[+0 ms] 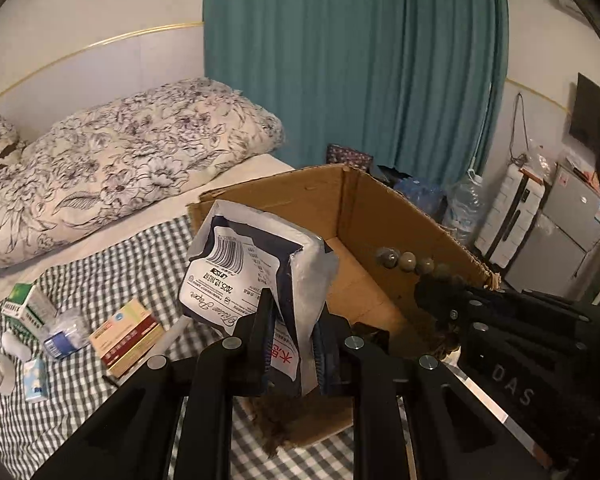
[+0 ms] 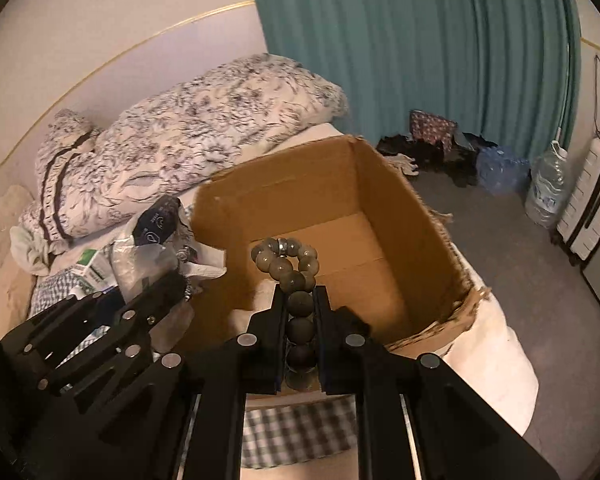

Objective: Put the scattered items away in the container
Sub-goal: 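Carry the snack bag and bracelet into the cardboard box and release them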

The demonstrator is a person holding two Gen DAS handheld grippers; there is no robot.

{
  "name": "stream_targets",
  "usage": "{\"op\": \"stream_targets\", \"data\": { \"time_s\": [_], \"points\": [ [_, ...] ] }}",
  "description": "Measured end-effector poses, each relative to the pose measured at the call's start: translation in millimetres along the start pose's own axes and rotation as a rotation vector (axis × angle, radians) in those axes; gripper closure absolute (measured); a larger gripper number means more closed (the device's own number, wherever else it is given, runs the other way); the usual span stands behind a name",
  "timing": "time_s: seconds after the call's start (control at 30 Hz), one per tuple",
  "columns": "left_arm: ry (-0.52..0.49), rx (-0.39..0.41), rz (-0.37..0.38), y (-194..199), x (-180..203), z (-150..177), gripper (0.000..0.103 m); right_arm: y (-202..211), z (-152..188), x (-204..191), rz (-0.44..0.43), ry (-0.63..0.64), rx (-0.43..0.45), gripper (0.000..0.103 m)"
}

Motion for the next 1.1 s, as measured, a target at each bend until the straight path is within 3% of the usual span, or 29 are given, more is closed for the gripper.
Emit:
{"op": "stream_targets", "data": {
  "time_s": [0.2,0.27,0.37,0.4,0.43,0.47,0.53,0.9,1.1],
  "points": [
    [-0.018,-0.010,0.019,-13,6,-3,0.086,-18,-5,12,-0.013,-0.020,-0.020,0.092],
    [-0.028,-0.011,0.025,-16,7,-4,0.080,-21,-5,13,-0.020,-0.028,-0.017,0.091],
    [-0.004,-0.007,0.002,-17,-1,-3,0.053,-21,-6,16,-0.043,-0.071,-0.007,0.091],
    [0.019,-0.008,-0.011,-19,-8,-3,0.037,-19,-7,17,-0.038,-0.082,0.000,0.089],
    [0.036,-0.013,-0.010,-19,-11,-3,0.021,-18,-8,20,-0.037,-0.093,0.008,0.083],
    [0.054,-0.014,0.001,-19,-15,-2,0.018,-16,-9,22,-0.046,-0.108,0.018,0.068],
    [0.086,-0.010,0.029,-15,-21,-3,0.017,-14,-10,23,-0.067,-0.138,0.036,0.054],
    [0.088,-0.018,-0.024,-1,-53,10,0.016,-10,-5,0,-0.069,-0.107,0.032,0.054],
    [0.120,-0.033,-0.102,16,-100,31,0.016,-12,5,-38,-0.101,-0.075,0.021,0.054]
  ]
}}
Point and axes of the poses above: each gripper's, at about its wrist camera, not at the fingertips, and y roughly against the way its jaws point, x to its right, z to its underside, the point moved 8 cm from there along -y, roughly the way its jaws point, and after that the axes turned 12 degrees about -z, right-handed, at the moved point
